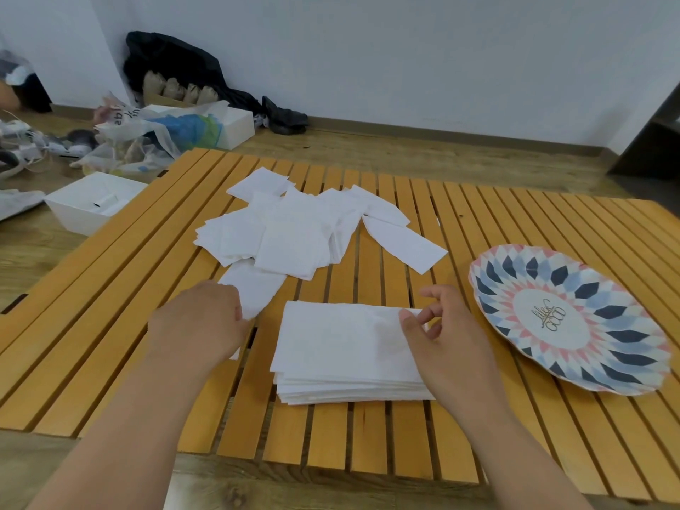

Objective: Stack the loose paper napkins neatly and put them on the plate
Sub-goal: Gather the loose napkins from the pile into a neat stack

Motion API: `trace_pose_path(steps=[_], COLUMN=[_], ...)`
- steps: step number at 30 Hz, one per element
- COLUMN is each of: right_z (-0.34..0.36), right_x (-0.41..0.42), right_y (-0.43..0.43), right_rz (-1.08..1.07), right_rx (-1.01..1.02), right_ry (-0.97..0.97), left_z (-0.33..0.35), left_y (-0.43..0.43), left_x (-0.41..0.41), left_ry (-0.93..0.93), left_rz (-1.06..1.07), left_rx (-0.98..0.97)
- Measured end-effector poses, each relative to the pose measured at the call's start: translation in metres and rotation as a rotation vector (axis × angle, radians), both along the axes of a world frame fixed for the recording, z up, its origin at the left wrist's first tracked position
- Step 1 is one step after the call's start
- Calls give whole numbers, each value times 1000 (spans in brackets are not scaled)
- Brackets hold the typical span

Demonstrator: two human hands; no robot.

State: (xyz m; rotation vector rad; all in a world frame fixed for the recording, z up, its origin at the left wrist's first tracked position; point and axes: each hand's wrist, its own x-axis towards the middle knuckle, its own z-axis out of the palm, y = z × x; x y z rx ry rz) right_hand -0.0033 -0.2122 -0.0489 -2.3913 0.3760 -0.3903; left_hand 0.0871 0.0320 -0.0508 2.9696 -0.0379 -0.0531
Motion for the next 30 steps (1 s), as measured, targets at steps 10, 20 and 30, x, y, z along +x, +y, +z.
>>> trace_pose_path(steps=[10, 20, 30], right_z=[19, 25, 36], right_x=[-2, -3, -9], right_y=[8, 2, -15], right_rz=[149, 91, 68], right_rx=[835, 940, 779], right_ry=[76, 50, 195], left_z=[55, 53, 39], left_y=[-34, -44, -36], left_x=[-32, -32, -22], left_ry=[536, 567, 426], left_rz=[-119, 66, 69], left_rx=[-1582, -1573, -1238])
